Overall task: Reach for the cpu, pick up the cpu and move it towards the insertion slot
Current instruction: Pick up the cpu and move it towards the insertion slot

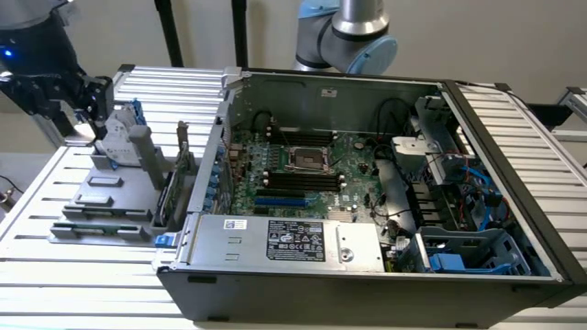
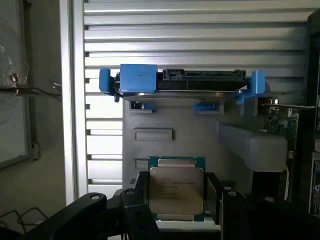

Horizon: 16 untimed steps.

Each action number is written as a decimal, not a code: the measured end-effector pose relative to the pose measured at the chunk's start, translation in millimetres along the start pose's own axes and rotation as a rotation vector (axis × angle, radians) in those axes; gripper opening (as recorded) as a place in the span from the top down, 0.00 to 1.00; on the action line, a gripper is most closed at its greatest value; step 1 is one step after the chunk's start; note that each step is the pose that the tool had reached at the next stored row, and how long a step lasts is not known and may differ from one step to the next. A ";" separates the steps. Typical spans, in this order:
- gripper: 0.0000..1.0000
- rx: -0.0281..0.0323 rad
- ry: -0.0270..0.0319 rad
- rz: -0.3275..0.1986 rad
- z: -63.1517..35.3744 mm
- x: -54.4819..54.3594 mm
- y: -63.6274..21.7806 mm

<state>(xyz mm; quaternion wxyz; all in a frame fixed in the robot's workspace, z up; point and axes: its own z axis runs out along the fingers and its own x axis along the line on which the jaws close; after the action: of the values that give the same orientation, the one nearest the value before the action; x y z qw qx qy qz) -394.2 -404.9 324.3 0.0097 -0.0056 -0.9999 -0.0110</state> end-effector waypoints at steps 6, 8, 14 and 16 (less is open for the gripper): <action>0.45 -0.0007 0.0015 0.000 -28.0 -26.8 0.9; 0.45 -0.0008 0.0020 0.000 -37.2 -35.6 1.2; 0.45 -0.0015 0.0039 0.000 -57.3 -62.7 2.0; 0.45 -0.0022 0.0043 0.000 -60.6 -71.6 2.1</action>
<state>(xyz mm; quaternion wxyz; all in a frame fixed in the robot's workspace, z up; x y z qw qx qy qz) -321.4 -404.9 383.5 0.0118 -0.0056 -0.9998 -0.0121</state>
